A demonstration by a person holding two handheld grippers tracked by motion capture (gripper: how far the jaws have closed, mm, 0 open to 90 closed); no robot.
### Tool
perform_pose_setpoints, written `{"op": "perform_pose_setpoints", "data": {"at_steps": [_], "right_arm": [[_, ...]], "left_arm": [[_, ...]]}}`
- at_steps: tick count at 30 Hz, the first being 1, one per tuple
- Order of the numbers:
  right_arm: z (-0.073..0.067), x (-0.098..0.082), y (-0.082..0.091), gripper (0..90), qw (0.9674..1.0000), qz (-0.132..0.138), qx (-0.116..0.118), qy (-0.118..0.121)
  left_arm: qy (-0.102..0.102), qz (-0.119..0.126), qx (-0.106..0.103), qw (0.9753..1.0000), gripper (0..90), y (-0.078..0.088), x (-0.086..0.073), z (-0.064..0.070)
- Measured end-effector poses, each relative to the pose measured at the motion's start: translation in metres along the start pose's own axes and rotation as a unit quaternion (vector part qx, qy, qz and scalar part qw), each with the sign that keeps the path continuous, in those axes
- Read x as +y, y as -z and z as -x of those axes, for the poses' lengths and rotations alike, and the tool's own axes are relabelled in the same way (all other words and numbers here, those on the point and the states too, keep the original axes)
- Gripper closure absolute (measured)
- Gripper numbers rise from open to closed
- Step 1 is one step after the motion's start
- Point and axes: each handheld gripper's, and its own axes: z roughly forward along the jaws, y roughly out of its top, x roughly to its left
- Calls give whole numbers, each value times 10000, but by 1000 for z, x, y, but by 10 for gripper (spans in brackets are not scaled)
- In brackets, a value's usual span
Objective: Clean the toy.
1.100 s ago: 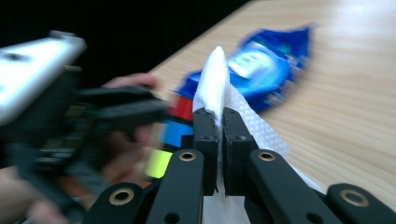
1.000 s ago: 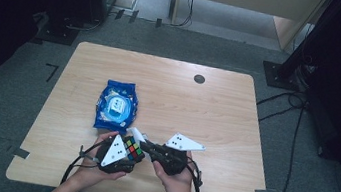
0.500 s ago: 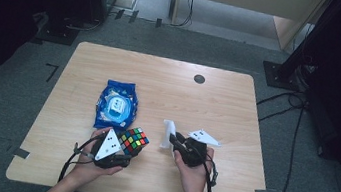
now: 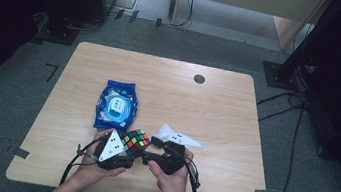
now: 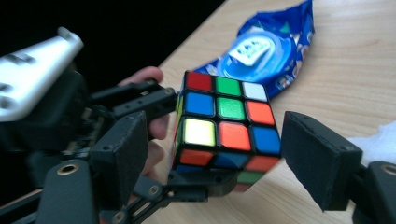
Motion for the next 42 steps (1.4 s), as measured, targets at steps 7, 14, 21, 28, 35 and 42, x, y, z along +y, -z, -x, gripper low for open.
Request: {"op": "perform_pose_setpoints", "data": {"at_steps": [7,14,21,28,35,42], "right_arm": [[12,-6,-8,309,9981,-196,100,-583],[21,-5,-1,271,9963,-107,226,-820],[32,-6,-2,214,9878,-172,610,-1425],[37,-13,-14,223,9725,-391,1124,-2004],[39,-12,-10,346,9701,-317,1201,-2083],[39,-4,-4,347,9814,-351,822,-1701]], "left_arm": [[-102,132,4,9999,342,1,1,3],[-268,183,73,9994,343,4,2,5],[-256,354,156,9989,343,7,2,3],[-380,468,133,9981,343,7,2,9],[-289,331,-26,9990,341,4,1,8],[-371,153,-257,9989,312,4,-1,4]]}}
